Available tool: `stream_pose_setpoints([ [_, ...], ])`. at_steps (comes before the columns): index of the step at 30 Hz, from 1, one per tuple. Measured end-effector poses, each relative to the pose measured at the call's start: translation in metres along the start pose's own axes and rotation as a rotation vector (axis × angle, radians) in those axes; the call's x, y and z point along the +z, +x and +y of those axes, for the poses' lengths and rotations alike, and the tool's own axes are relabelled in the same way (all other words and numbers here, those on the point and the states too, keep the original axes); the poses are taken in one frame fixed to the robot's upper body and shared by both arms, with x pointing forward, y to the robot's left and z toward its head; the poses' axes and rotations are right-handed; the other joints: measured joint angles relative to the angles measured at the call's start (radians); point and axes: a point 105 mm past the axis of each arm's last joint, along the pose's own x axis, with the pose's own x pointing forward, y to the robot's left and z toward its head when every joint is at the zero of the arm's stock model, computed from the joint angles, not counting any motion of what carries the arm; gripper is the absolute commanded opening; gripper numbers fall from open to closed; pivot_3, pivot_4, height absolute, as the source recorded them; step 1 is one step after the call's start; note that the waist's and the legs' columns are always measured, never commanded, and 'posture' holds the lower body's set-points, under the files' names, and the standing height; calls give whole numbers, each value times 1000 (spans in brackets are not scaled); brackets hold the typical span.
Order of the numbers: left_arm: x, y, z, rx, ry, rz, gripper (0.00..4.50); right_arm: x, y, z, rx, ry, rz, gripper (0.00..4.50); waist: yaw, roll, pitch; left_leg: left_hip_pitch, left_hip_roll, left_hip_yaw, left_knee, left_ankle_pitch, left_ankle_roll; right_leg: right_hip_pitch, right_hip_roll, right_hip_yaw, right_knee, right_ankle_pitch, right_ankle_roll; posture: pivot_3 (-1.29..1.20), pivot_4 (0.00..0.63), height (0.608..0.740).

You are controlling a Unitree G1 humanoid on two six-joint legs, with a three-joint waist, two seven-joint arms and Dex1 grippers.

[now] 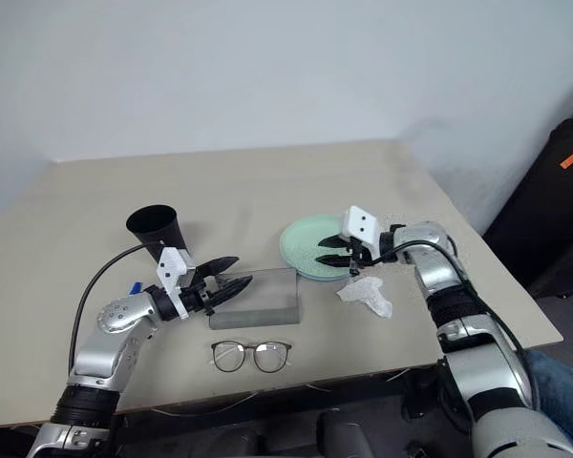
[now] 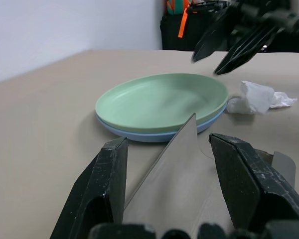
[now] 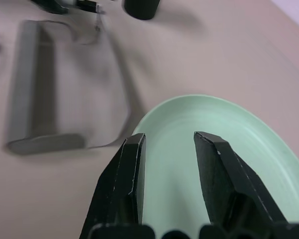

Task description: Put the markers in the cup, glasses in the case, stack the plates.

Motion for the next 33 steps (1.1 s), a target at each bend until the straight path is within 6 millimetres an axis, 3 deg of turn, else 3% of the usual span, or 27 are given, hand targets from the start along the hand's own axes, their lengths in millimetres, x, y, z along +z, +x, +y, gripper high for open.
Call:
stream_pose_setpoints([
  [6,1,1,-1,-4,0,-3,2703,-14,-26,20,72,63,81,1632,-2,0,0,1,0,3,0,0,0,0,0,0,0,0,0,0,0,740],
  [9,1,2,-1,-7,0,-5,2703,-25,-34,30,95,110,117,2225,-1,0,0,2,0,3,0,0,0,1,0,0,0,0,0,0,0,740],
  [13,1,2,-1,-9,-1,-6,2703,-39,-36,36,79,153,147,3562,-2,0,0,3,1,5,0,0,0,1,0,1,0,0,0,0,0,740],
  [26,4,4,0,-13,6,-12,2703,-86,-32,36,-15,246,264,3562,-2,0,0,3,1,8,0,0,0,0,0,4,-1,0,0,0,0,740],
  [30,4,4,0,-13,5,-12,2703,-90,-31,28,-50,217,283,3562,-6,0,0,4,1,9,0,0,0,1,0,5,0,0,0,0,0,740],
  [33,4,4,-1,-14,5,-12,2703,-90,-30,28,-50,210,278,2999,-6,0,0,5,1,9,0,0,0,2,0,6,0,0,0,0,0,740],
])
